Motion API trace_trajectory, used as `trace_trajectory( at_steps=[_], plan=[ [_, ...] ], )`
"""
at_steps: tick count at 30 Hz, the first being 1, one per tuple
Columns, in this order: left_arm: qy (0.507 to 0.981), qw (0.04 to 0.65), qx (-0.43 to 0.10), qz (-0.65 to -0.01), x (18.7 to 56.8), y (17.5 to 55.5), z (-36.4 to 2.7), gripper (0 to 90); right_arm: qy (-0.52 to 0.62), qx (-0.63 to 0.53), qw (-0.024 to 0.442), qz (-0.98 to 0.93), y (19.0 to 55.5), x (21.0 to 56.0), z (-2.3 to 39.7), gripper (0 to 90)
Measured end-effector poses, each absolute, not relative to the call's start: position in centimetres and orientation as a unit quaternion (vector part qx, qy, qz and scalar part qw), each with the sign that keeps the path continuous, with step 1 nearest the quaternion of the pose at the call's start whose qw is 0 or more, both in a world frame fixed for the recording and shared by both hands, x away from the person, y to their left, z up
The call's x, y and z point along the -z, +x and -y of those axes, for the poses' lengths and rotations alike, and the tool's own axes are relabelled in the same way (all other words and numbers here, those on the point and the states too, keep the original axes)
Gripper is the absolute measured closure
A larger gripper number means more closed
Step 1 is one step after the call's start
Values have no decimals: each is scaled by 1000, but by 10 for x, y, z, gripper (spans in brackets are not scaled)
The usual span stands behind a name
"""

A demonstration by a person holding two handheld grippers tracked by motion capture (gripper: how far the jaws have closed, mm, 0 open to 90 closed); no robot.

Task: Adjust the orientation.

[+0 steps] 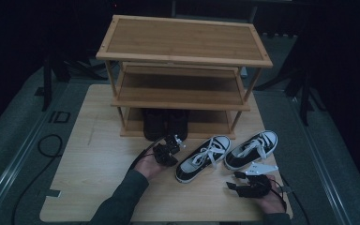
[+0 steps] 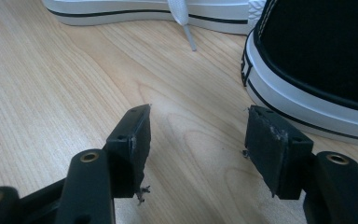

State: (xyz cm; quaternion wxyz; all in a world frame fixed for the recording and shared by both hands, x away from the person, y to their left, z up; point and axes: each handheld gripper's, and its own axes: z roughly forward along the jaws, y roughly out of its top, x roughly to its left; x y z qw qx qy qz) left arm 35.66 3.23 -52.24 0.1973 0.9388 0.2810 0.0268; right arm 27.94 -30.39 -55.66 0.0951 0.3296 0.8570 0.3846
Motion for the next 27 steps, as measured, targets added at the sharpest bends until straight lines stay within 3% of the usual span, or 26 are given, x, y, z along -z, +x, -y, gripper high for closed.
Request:
trace_trajectory(
  at_steps=[13,27],
  plan=[
    [942,208,3,-262,528,347,-28,900,339,-384,100,-853,279,555,310,401],
    [947,214,23,-239,529,330,-10,900,379,-382,142,-830,275,542,332,416]
  ],
)
